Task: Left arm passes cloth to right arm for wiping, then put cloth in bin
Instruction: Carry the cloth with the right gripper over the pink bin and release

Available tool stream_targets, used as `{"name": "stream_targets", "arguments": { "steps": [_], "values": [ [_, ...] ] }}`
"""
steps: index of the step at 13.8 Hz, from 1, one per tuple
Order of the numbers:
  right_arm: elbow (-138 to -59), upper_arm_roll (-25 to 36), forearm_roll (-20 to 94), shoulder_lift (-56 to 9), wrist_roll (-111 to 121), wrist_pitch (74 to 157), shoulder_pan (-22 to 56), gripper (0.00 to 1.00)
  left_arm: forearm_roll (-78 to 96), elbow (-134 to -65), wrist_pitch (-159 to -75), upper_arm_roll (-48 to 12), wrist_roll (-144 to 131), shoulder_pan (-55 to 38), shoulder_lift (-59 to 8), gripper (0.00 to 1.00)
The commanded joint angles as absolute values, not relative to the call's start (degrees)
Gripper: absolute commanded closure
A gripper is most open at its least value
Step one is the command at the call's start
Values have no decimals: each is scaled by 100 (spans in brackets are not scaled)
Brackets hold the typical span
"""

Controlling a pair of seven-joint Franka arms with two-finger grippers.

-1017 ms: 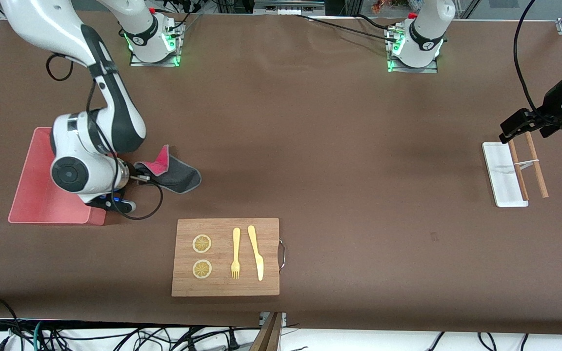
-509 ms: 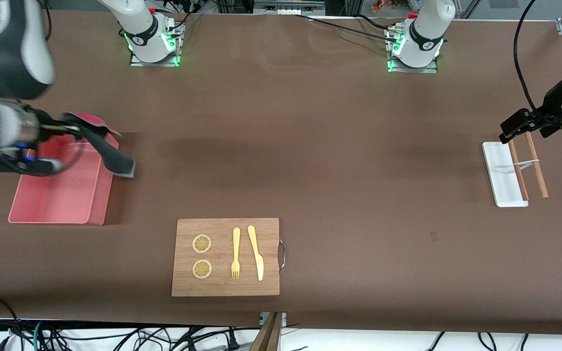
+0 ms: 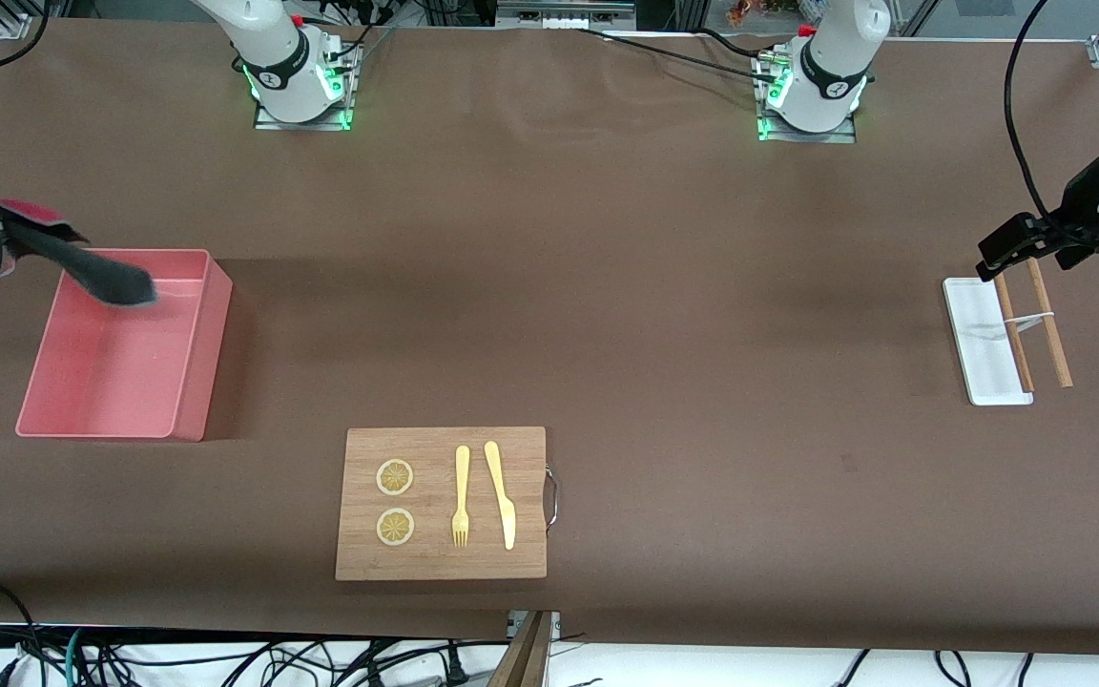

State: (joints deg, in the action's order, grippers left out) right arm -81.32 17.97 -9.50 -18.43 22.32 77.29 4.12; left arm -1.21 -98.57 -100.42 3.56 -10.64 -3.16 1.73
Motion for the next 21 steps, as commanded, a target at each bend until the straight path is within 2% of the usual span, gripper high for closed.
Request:
{"name": "stream_targets", "arguments": {
  "steps": [1, 8, 9, 10, 11, 15, 19, 21],
  "values": [
    [-8664, 1819, -1046, -1950, 2364, 8399, 334, 100, -79, -9677, -9914, 334, -967, -281, 97, 0],
    [-10176, 1837, -581, -2363, 2268, 10912, 246, 100, -79, -9668, -9914, 334, -976, -281, 70, 0],
    [-10300, 1837, -580, -2425, 2268, 11229, 246, 96, -79, -9668, -9914, 334, -976, -281, 70, 0],
    [-10327, 1837, -571, -2452, 2268, 11424, 246, 43, -79, -9668, -9914, 334, -976, -281, 70, 0],
    [-10301, 1846, -571, -2443, 2268, 11469, 246, 0, -79, -9668, -9914, 334, -976, -281, 70, 0],
    [-10134, 1846, -264, -1883, 2303, 11225, 246, 0, -79, -9668, -9914, 334, -984, -281, 70, 0],
    [-9520, 1697, -246, -1390, 2259, 9961, 255, 0, -79, -9668, -9914, 334, -976, -281, 70, 0],
    [-9492, 1286, -298, -951, 1456, 9581, 255, 0, -79, -9668, -9914, 334, -976, -281, 70, 0]
  ]
}}
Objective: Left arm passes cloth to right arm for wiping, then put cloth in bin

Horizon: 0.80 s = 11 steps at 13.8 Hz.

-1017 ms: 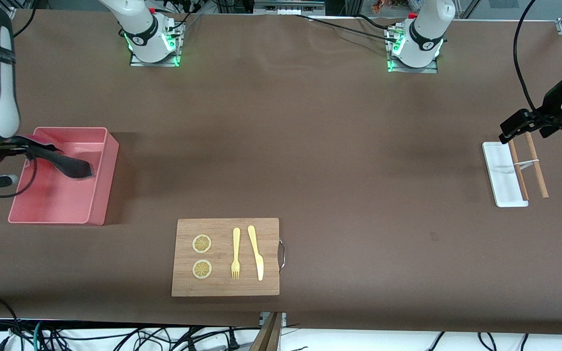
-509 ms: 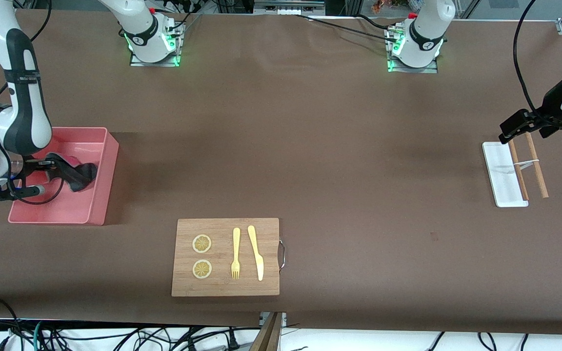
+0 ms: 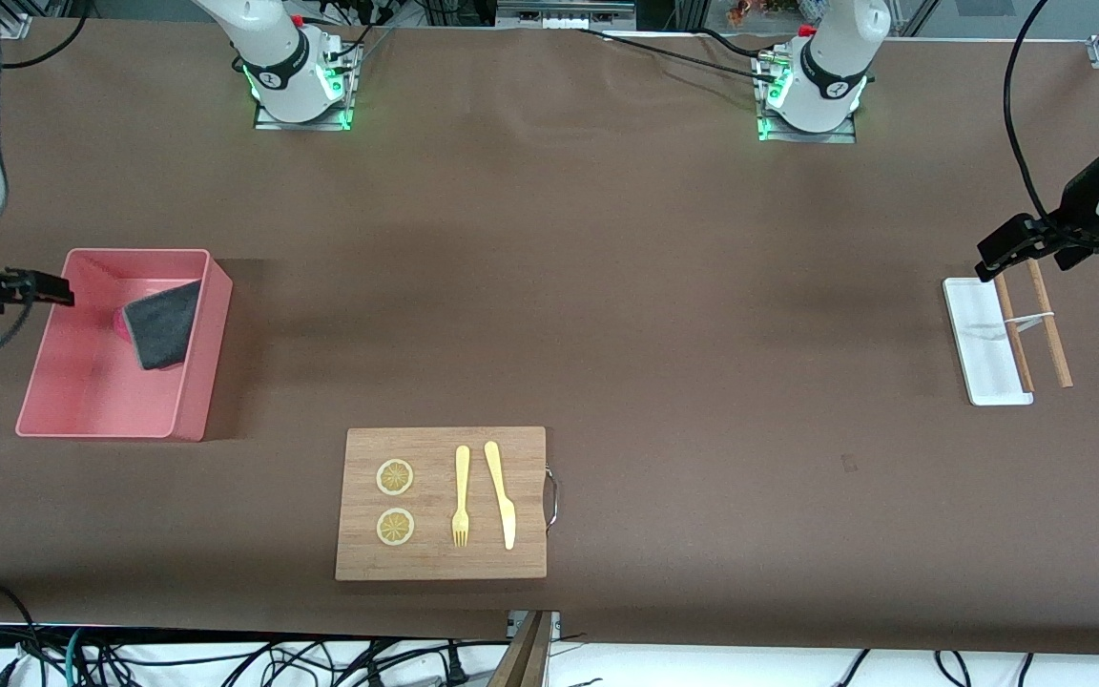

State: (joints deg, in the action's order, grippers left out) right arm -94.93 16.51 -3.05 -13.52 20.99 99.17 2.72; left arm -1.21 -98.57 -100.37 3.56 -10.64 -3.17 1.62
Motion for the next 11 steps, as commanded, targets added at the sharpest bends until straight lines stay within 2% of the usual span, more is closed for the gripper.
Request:
{"name": "stream_targets", "arguments": {
  "steps": [1, 6, 9, 11],
  "values": [
    [-9527, 1135, -308, -784, 780, 9476, 264, 0, -79, -9668, -9914, 334, -976, -281, 70, 0],
    [-9536, 353, -316, -151, 281, 9045, 264, 0, -79, -9668, -9914, 334, -976, -281, 70, 0],
    [-9475, 299, -281, 341, 299, 9035, 255, 0, -88, -9668, -9905, 343, -958, -281, 79, 0],
    [-9483, 246, -281, 448, 299, 8939, 264, 0, -88, -9668, -9897, 351, -845, -272, 114, 0]
  ]
}}
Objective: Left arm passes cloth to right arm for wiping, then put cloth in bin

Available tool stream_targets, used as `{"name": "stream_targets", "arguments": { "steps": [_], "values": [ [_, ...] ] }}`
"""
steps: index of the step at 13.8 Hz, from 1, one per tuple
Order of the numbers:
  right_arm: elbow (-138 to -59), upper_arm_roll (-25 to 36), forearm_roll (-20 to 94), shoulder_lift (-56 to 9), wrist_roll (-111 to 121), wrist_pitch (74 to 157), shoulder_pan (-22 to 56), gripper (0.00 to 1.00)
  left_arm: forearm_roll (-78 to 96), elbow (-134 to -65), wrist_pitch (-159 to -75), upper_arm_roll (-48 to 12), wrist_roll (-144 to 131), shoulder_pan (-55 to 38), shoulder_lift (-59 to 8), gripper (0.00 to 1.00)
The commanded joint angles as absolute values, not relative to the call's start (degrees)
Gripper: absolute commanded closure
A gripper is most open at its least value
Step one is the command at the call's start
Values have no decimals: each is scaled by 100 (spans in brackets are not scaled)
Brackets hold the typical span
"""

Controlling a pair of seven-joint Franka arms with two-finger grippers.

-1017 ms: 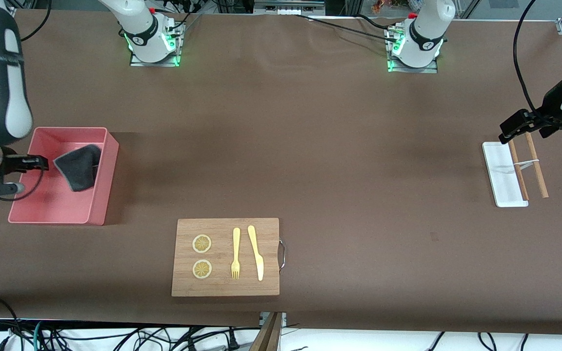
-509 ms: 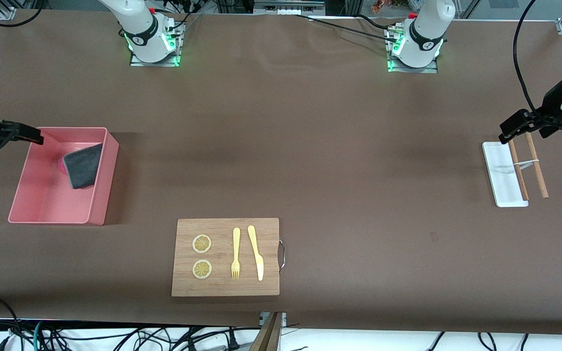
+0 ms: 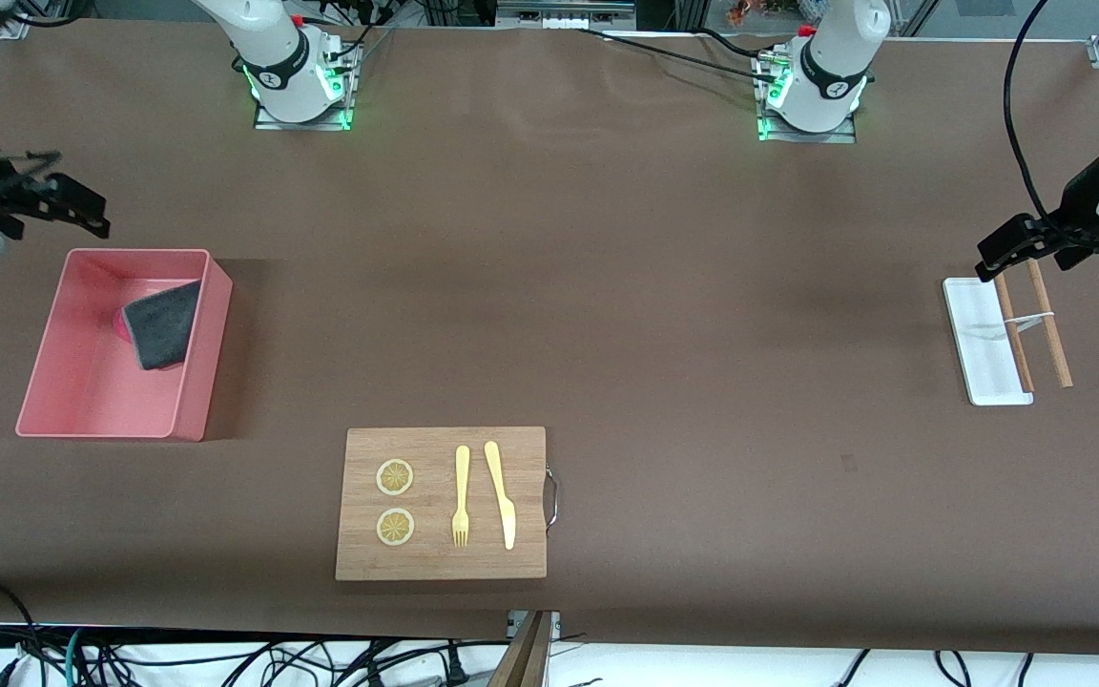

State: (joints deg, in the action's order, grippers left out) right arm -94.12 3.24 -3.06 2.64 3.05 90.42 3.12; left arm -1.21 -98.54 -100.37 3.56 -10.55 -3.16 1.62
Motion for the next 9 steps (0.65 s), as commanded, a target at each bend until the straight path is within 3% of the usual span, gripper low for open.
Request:
{"name": "stream_targets", "arguments": {
  "steps": [1, 9],
  "values": [
    [-9483, 229, -290, 448, 342, 8947, 255, 0, -88, -9668, -9801, 369, -696, -264, 123, 0],
    [-9396, 97, -290, 264, -123, 8771, 246, 0, -79, -9580, -9360, 369, -475, -114, 202, 0]
  ]
}}
